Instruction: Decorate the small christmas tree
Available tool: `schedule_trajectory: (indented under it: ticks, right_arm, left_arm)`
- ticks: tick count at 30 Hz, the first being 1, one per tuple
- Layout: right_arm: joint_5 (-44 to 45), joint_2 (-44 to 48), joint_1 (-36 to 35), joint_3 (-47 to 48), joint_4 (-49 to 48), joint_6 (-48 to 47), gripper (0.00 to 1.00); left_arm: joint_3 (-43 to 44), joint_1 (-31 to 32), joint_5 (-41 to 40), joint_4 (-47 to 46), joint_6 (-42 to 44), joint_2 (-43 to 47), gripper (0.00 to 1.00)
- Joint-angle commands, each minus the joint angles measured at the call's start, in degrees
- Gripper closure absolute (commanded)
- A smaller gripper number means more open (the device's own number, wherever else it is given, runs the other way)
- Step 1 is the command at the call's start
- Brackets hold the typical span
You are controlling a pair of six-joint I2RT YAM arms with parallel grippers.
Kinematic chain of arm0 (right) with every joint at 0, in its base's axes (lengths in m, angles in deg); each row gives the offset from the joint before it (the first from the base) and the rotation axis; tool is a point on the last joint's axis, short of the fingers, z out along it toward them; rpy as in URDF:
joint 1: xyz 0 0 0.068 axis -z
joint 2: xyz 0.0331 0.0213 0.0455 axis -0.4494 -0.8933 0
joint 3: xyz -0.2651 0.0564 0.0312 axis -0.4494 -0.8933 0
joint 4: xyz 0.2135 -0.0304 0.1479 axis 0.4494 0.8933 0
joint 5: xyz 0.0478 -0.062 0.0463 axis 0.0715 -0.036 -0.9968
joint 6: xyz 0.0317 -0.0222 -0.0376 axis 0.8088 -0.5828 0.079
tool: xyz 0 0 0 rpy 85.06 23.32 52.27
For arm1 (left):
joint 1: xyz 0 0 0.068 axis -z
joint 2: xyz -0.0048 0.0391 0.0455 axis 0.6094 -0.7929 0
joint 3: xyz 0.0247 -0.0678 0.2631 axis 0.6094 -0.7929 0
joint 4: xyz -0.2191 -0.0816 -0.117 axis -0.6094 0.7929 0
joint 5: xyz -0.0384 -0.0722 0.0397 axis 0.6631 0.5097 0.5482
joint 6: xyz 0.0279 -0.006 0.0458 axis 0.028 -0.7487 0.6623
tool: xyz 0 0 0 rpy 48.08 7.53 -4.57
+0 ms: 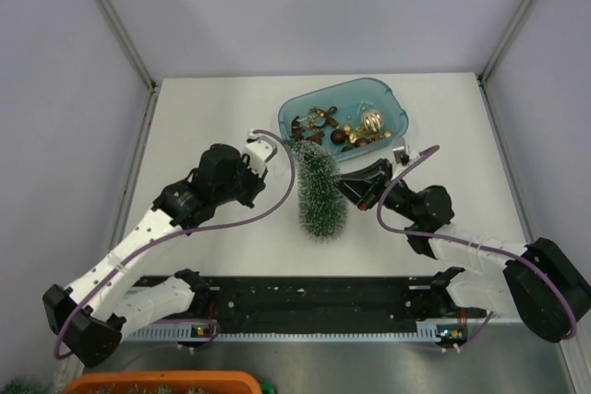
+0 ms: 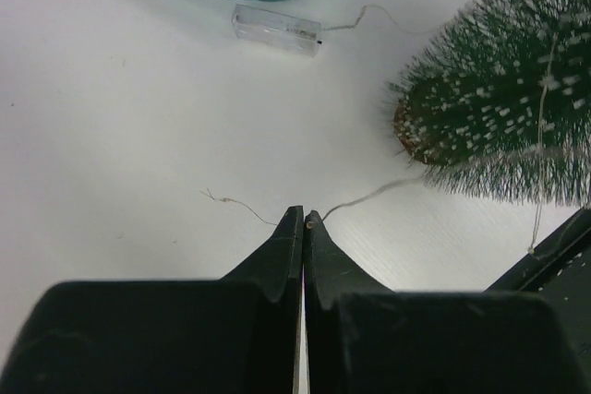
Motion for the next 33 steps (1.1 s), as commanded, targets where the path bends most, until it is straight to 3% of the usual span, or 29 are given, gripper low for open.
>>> schedule_trajectory:
  ticks: [1,7,12,18,23,25,31,32,33]
  right_arm:
    - [-5.6,0.6,0.5,3.1,-24.7,3.4,1.0]
    - [-15.0,-0.2,0.5,7.2,-24.7,5.8,1.0]
    - [-17.2,0.4,0.6,9.5,-24.7,6.2,1.0]
    - [-14.0,1.5,1.0,8.2,-24.7,5.2,1.0]
    - [-12.1,2.0,1.4,6.3,-24.6,3.6,1.0]
    - [-11.6,2.1,1.9,6.1,-24.6,3.3,1.0]
    - [-12.7,-0.9,2.2,7.2,-24.6,2.5,1.0]
    - [-13.0,-1.5,2.2,7.5,-24.6,2.5,1.0]
    - [-13.4,-2.1,2.2,7.6,-24.6,2.5,1.0]
  left_arm:
    - [3.6,-0.6,-2.7,-5.6,-8.9,-0.5,1.0]
    - [7.8,-2.7,2.6,-2.8,-14.6,-3.7,1.0]
    - [9.0,-3.6,5.5,-2.1,-15.4,-5.2,1.0]
    - [6.1,-3.6,-1.1,-5.5,-6.4,-2.3,1.0]
    - [4.9,-3.6,-12.1,-7.8,-5.1,-0.5,0.98]
    - [6.7,-3.7,-11.2,-4.9,-5.5,-0.4,0.91]
    - [6.3,-3.7,-8.6,-1.9,-7.8,1.7,0.49]
    - [6.5,-3.6,-9.1,-1.5,-8.3,1.7,0.35]
    - [6.8,-3.6,-9.9,-1.2,-9.5,1.5,0.02]
